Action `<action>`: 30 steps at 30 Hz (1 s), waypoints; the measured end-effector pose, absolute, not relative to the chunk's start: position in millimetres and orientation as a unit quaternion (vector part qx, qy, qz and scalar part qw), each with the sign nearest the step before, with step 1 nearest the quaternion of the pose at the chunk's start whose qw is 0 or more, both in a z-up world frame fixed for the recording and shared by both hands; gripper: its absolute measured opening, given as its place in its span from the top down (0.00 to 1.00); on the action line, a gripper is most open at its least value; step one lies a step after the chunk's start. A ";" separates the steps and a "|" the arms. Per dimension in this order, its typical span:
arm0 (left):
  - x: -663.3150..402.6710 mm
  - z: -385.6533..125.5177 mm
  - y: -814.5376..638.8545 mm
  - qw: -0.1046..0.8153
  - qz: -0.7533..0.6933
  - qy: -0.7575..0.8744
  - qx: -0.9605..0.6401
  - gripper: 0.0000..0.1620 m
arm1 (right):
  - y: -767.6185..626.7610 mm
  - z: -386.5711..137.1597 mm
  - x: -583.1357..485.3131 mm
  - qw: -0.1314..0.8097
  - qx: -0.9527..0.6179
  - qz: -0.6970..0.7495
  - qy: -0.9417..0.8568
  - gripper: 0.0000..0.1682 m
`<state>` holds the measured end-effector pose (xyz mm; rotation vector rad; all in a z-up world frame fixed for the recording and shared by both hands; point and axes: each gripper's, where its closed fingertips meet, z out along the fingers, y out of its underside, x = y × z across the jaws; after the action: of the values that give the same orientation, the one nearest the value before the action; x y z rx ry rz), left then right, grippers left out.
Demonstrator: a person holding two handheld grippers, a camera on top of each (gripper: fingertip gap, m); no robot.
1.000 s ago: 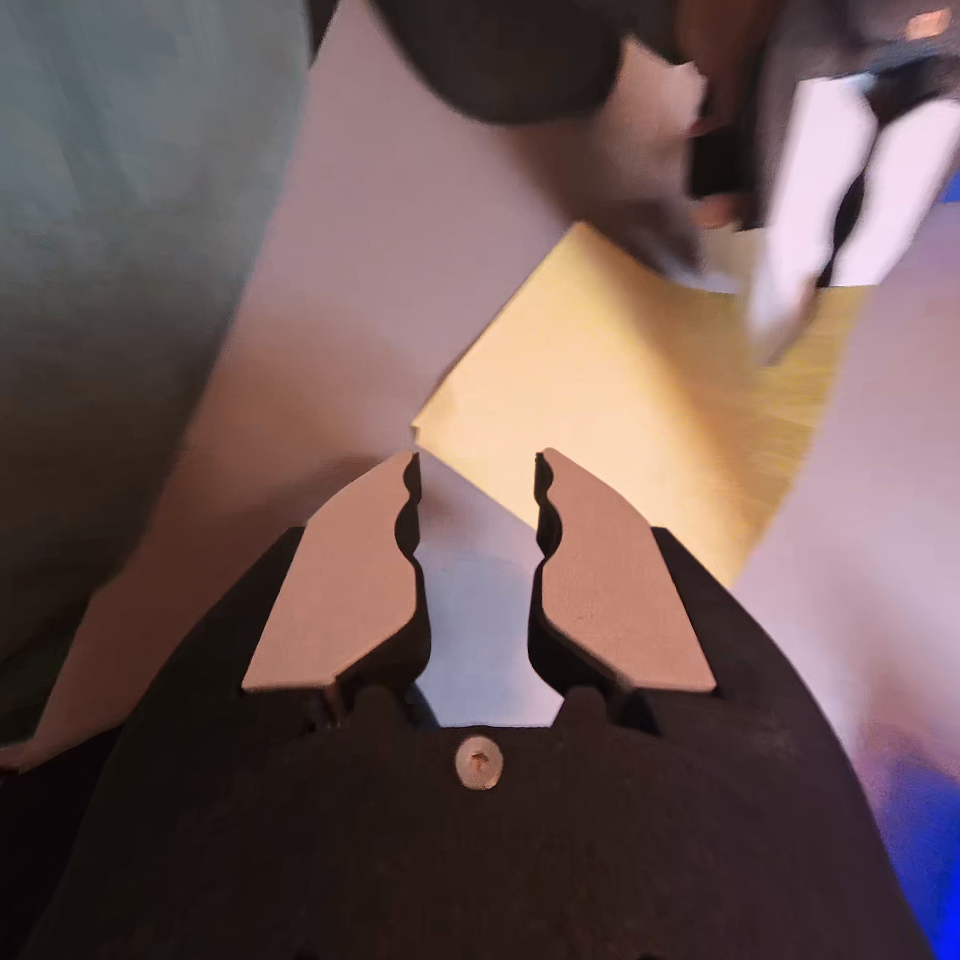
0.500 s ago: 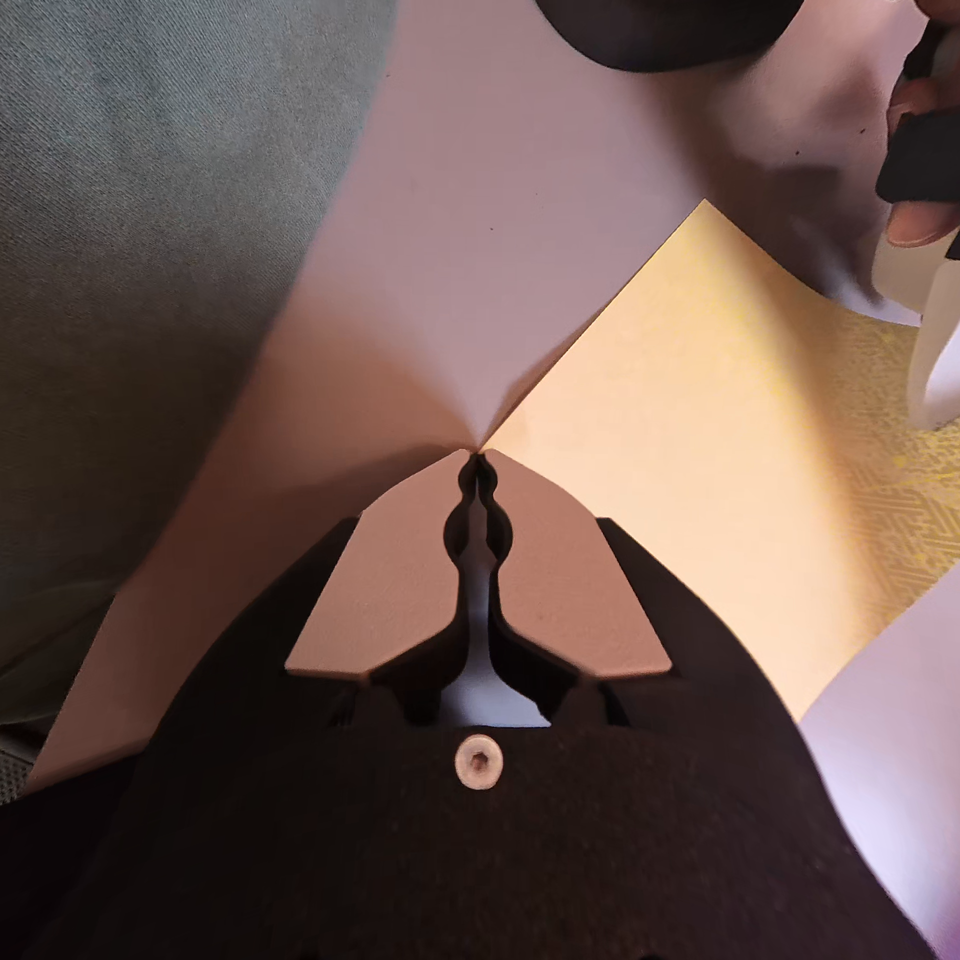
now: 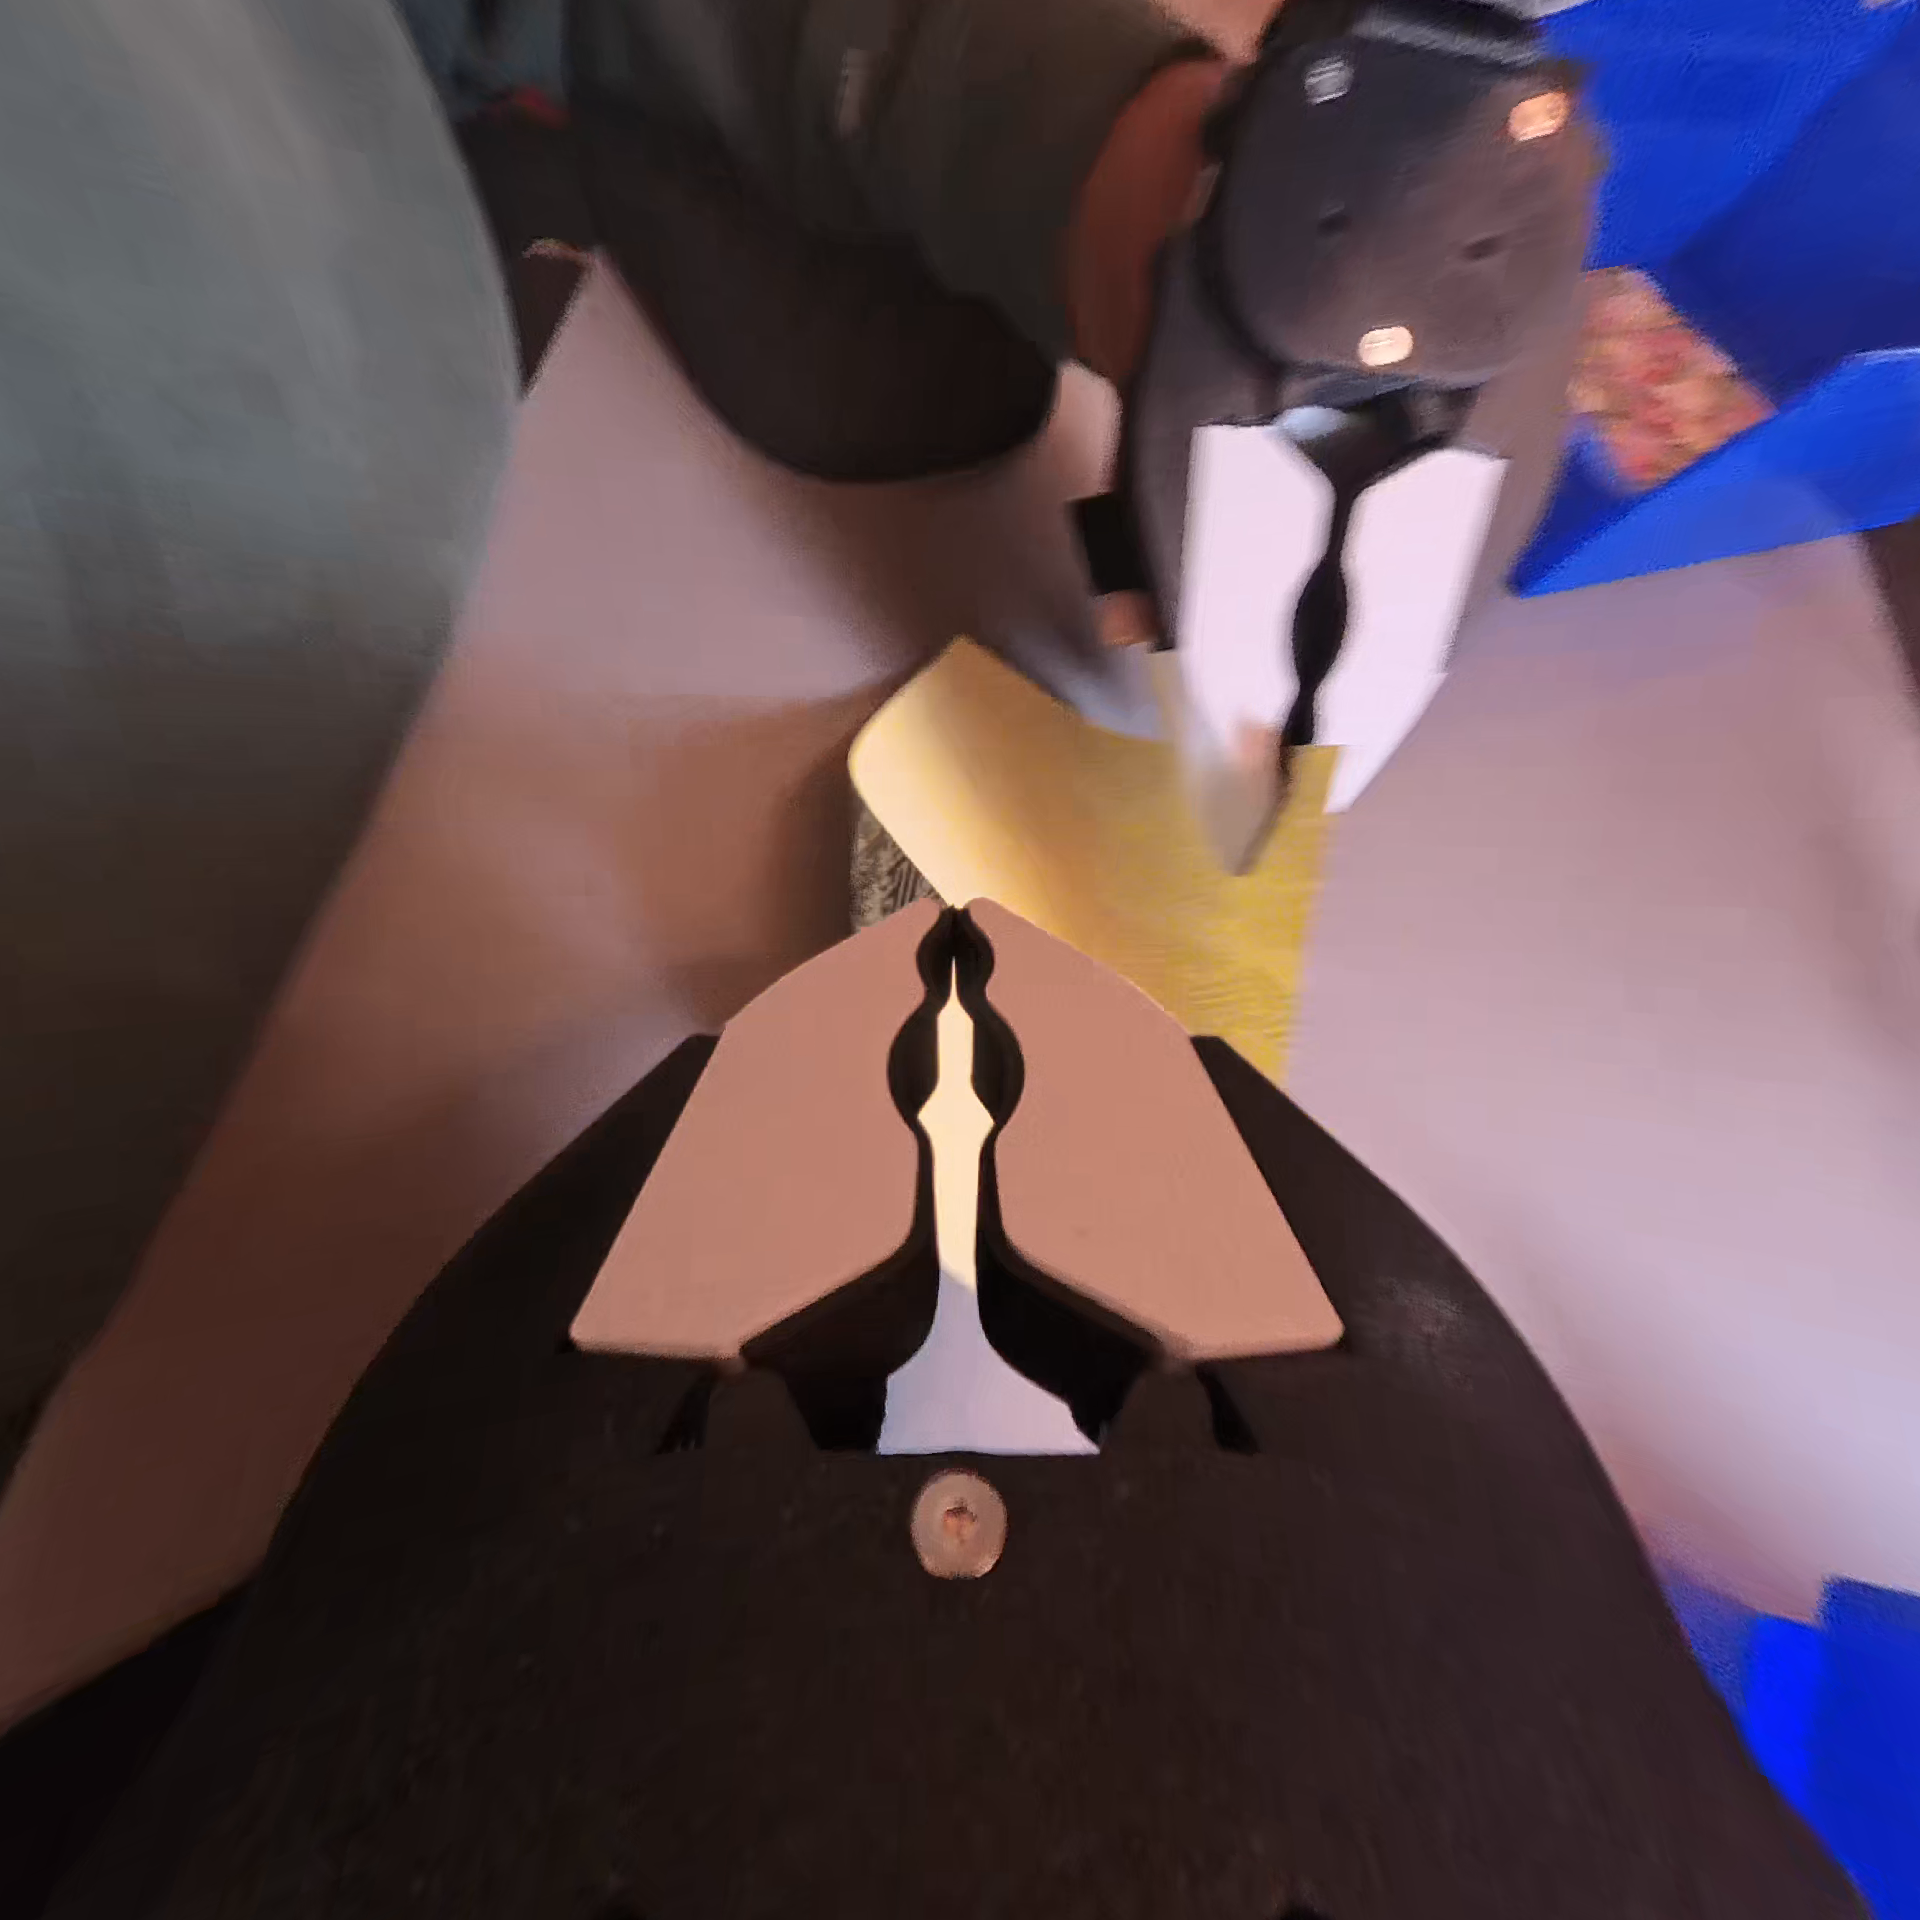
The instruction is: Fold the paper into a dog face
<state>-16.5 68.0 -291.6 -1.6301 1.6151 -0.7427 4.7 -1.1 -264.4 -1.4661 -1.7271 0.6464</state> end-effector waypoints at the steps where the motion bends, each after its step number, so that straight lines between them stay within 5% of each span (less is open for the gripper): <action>1: -14.1 -290.5 63.1 0.354 -0.292 0.630 -0.627 1.00 | 7.2 -261.7 3.1 0.398 -0.578 0.242 -0.670 1.00; 19: -0.8 -304.4 22.9 0.260 -0.370 0.640 -0.622 0.99 | 36.1 -271.0 -6.1 0.449 -0.592 0.197 -0.640 1.00; 30: -0.3 -292.2 -0.3 0.146 -0.517 0.569 -0.622 0.82 | 32.9 -279.5 -6.1 0.439 -0.595 0.194 -0.645 1.00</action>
<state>-0.3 -0.3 -292.2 -1.7921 1.6378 -1.4900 -6.1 32.9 -279.5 -1.4782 -1.6036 0.4819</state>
